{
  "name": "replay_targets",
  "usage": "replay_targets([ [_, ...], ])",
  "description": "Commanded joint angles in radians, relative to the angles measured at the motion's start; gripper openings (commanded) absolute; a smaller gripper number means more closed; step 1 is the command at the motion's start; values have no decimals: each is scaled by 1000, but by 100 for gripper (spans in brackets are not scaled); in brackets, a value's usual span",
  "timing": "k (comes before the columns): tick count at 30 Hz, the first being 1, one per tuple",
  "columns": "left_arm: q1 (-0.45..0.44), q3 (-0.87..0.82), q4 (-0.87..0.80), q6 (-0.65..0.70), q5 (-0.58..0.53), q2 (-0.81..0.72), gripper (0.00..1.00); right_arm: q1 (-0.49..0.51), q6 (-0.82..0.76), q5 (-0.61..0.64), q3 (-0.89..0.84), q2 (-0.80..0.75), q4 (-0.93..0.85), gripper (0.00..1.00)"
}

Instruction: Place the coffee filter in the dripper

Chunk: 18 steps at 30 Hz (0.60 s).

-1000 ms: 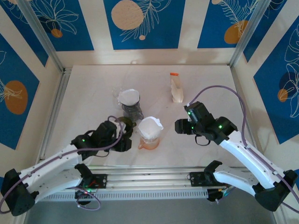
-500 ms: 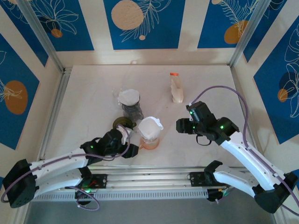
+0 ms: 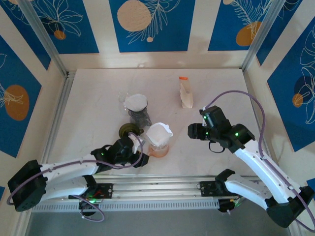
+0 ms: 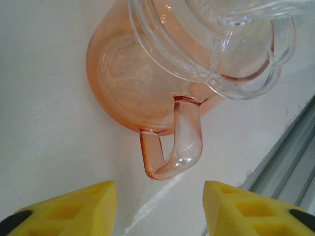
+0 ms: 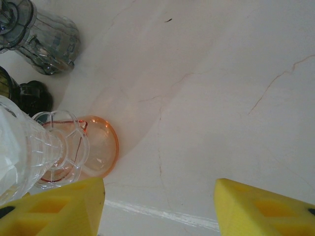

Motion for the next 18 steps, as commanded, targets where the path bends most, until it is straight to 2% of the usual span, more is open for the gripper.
replay_targets([
  [1, -17, 10, 24, 32, -2, 28, 46, -9, -15, -22, -3, -21, -5, 61],
  [13, -23, 81, 93, 57, 14, 160, 38, -33, -23, -31, -10, -43, -14, 61],
  [18, -23, 87, 27, 62, 15, 114, 44, -41, -26, -35, -16, -59, -22, 61],
])
